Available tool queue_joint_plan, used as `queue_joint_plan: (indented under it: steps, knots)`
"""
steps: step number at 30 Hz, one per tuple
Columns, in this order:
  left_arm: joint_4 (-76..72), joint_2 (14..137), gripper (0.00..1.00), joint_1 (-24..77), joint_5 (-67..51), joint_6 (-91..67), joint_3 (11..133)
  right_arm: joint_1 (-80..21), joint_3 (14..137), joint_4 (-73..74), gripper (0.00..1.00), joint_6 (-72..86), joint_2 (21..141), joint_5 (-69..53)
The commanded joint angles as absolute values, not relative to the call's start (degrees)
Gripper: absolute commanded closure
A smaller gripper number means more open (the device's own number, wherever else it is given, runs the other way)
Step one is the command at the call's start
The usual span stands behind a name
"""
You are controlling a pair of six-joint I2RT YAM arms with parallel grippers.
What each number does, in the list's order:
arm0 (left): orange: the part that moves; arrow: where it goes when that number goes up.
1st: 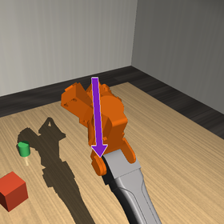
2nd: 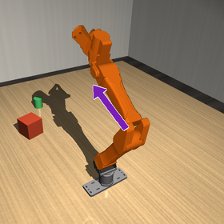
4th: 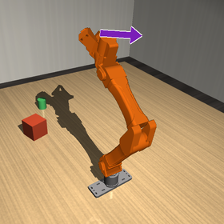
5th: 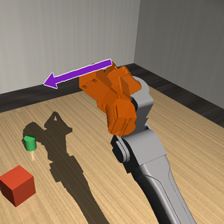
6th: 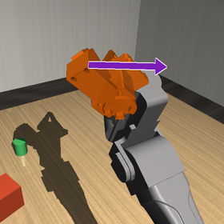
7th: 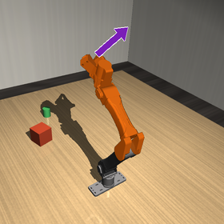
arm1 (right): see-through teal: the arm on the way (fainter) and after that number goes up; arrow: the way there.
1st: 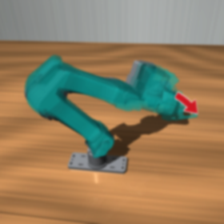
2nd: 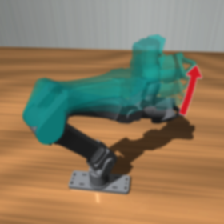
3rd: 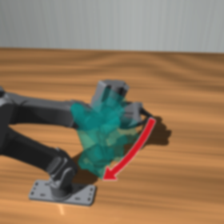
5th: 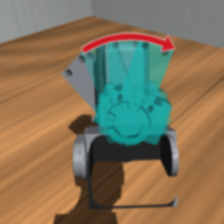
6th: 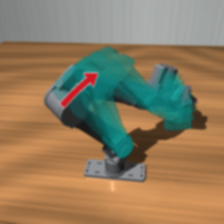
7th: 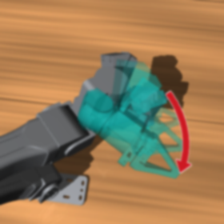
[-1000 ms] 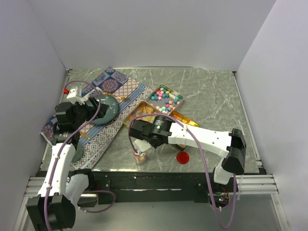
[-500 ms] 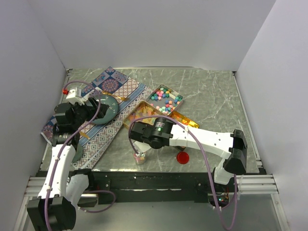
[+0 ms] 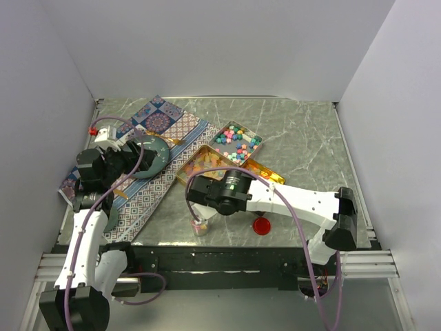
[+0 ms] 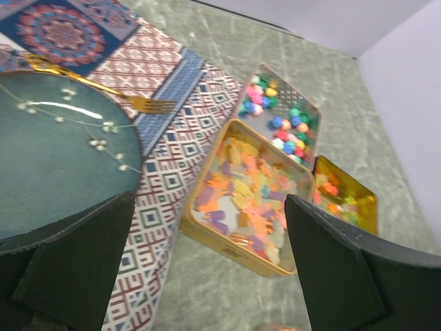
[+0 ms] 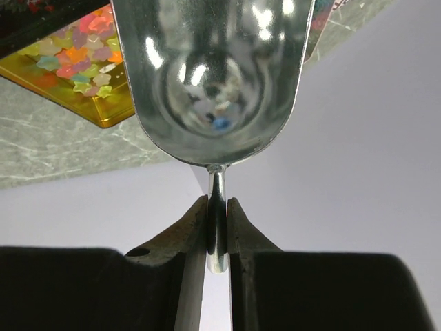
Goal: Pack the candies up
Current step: Place the fake candies in the packing bottle.
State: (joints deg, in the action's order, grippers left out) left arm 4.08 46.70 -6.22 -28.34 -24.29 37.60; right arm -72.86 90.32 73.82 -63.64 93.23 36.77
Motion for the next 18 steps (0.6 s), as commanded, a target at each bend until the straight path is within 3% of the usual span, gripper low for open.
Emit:
queue_joint_plan:
  steps: [1, 11, 18]
  knots:
    - [0.44, 48.15, 0.03, -6.33, -35.59, -27.51, 37.53, -70.93, 91.07, 82.62, 1.00, -69.00, 88.51, 35.60]
    - [0.53, 52.29, 0.03, -5.01, -37.96, -27.50, 39.29, -69.61, 90.18, 79.63, 1.00, -66.88, 86.93, 31.91]
    - [-3.87, 55.45, 0.03, 1.04, -51.67, -26.46, 39.11, -60.74, 94.56, 74.98, 1.00, -56.79, 90.26, 18.56]
